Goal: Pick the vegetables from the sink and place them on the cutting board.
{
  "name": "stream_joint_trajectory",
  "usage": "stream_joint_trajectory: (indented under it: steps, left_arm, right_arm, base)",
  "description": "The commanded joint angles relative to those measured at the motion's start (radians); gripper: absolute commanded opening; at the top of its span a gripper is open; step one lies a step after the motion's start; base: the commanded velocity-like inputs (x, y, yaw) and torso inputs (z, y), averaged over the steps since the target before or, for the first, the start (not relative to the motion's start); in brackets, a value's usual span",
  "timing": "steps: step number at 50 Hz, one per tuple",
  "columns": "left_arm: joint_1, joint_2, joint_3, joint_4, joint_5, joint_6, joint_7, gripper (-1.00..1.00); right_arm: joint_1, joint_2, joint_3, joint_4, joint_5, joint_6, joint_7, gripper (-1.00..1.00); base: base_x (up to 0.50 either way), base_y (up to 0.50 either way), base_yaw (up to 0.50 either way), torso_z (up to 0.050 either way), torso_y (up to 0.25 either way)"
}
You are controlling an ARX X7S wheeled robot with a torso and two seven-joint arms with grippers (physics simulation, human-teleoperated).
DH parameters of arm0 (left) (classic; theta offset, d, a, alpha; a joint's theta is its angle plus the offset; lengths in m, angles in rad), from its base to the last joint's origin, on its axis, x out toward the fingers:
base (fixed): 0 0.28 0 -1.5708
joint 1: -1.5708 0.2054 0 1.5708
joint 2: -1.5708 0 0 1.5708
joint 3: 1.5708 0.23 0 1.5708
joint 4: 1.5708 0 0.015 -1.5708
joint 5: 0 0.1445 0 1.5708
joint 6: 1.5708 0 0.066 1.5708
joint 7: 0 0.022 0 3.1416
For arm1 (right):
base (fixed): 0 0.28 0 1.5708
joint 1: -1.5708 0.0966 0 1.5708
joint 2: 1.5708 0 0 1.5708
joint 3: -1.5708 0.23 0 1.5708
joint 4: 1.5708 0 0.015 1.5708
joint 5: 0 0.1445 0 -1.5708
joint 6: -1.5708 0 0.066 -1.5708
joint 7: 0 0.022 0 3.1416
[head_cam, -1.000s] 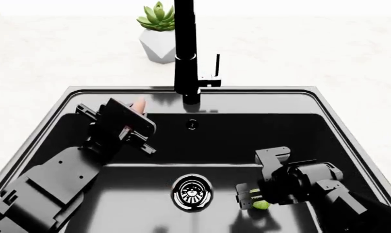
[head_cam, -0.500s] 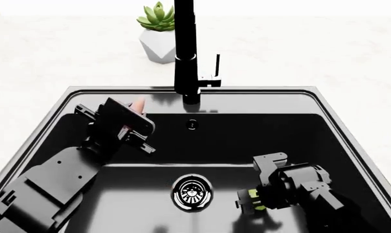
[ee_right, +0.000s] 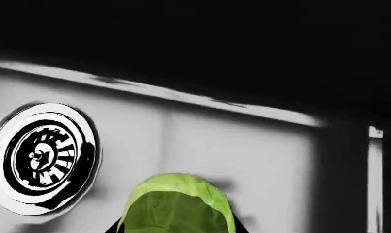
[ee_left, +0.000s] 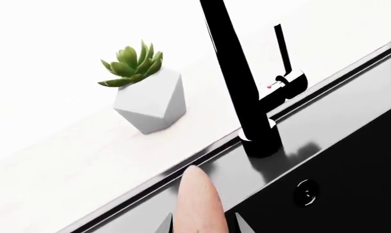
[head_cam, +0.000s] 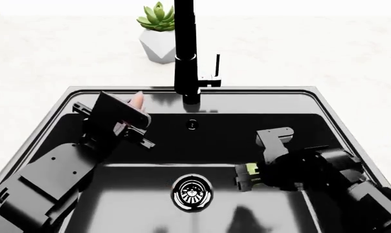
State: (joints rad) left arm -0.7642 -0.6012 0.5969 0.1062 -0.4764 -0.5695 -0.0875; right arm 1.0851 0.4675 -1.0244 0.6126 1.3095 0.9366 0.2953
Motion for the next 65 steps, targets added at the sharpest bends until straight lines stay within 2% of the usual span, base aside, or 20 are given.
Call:
stream_joint_trajectory:
  steps: [1,9,19,29,35,40,46,54,65]
  left_arm:
    - [0.000,0.002,-0.033,0.012,-0.038,0.009,-0.005,-1.00]
    - [0.007,0.000,-0.052,0.022,-0.054,0.021,-0.008,-1.00]
    - [0.009,0.006,-0.103,0.029,-0.101,0.014,-0.032,-1.00]
    - [0.009,-0.006,-0.146,0.062,-0.115,0.027,-0.062,-1.00]
    - [0.023,-0.030,-0.213,0.184,-0.150,-0.006,-0.159,-1.00]
    - [0.032,-0.069,-0.197,0.336,-0.091,-0.071,-0.272,-1.00]
    - [0.057,-0.100,-0.204,0.435,-0.074,-0.101,-0.333,-1.00]
    - [0.148,-0.120,-0.281,0.541,-0.099,-0.073,-0.410,-1.00]
    - [0.253,-0.094,-0.336,0.556,-0.103,0.022,-0.450,-1.00]
  right_arm:
    - [0.040,0.176,0.141,-0.420,0.174,0.073,0.237,-1.00]
    - [0.034,0.236,0.197,-0.589,0.214,0.040,0.306,-1.00]
    - [-0.021,0.341,0.305,-0.806,0.255,-0.073,0.365,-1.00]
    - [-0.035,0.391,0.371,-0.932,0.269,-0.140,0.420,-1.00]
    - [-0.022,0.414,0.389,-1.014,0.290,-0.140,0.474,-1.00]
    - [0.001,0.417,0.418,-1.082,0.329,-0.156,0.523,-1.00]
    - [0.013,0.429,0.436,-1.179,0.345,-0.166,0.589,-1.00]
    - [-0.080,0.474,0.499,-1.274,0.296,-0.268,0.597,-1.00]
    - [-0.306,0.519,0.565,-1.383,0.145,-0.441,0.578,-1.00]
  base:
    - [0.00,0.00,0.00,0.000,0.000]
    - [0.00,0.00,0.00,0.000,0.000]
    - [0.00,0.00,0.00,0.000,0.243]
    - [-0.04,0.00,0.00,0.003,0.210]
    - [-0.50,0.00,0.00,0.000,0.000]
    - [-0.50,0.01,0.00,0.000,0.000]
    - [-0.50,0.12,0.00,0.000,0.000]
    - [-0.49,0.28,0.00,0.000,0.000]
    - [-0.11,0.50,0.00,0.000,0.000]
